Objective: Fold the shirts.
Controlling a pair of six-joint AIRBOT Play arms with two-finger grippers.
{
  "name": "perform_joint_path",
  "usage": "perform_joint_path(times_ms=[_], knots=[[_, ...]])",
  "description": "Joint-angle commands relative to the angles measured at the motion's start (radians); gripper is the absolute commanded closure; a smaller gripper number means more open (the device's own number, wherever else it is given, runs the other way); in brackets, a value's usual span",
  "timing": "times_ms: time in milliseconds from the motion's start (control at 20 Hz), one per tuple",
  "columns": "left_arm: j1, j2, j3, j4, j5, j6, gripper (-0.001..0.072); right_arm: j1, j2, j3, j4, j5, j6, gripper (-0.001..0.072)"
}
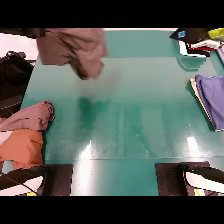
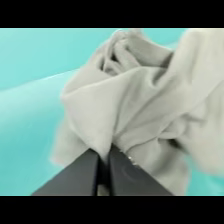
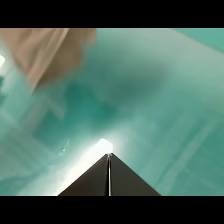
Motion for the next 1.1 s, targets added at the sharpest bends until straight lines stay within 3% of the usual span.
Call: perform_joint_path(times_ms=[0,250,350,450,600,750,850,1050], knots=[[-0.210,0.002,0.018,-0.020,-0.059,0.038,0.0681,-0.073,0.029,0.000,0.003,0.020,0.003,0.0695],[-0.458,-0.216,0.018,-0.029,0.001,0.041,0.0661,-0.122,0.039,0.000,0.003,0.054,0.003,0.0695],[-0.485,-0.288,0.018,-0.045,0.050,0.044,0.0061,-0.122,0.039,0.000,0.003,0.060,0.002,0.0695],[-0.450,-0.305,0.019,-0.028,0.040,0.026,0.0063,-0.122,0.038,0.000,0.002,0.072,0.002,0.0695],[-0.268,-0.294,0.016,-0.026,-0.071,-0.071,0.0063,-0.122,0.038,0.000,0.002,0.095,0.002,0.0696],[-0.078,-0.294,-0.118,-0.199,-0.115,-0.111,0.0063,-0.122,0.038,0.000,0.002,0.095,0.002,0.0695],[-0.020,-0.294,-0.287,-0.325,-0.090,-0.090,0.0063,-0.122,0.035,0.000,0.002,0.095,0.002,0.0695],[-0.039,-0.298,-0.618,-0.431,0.103,-0.071,0.0064,-0.121,0.031,0.000,0.003,0.094,0.005,0.0696]])
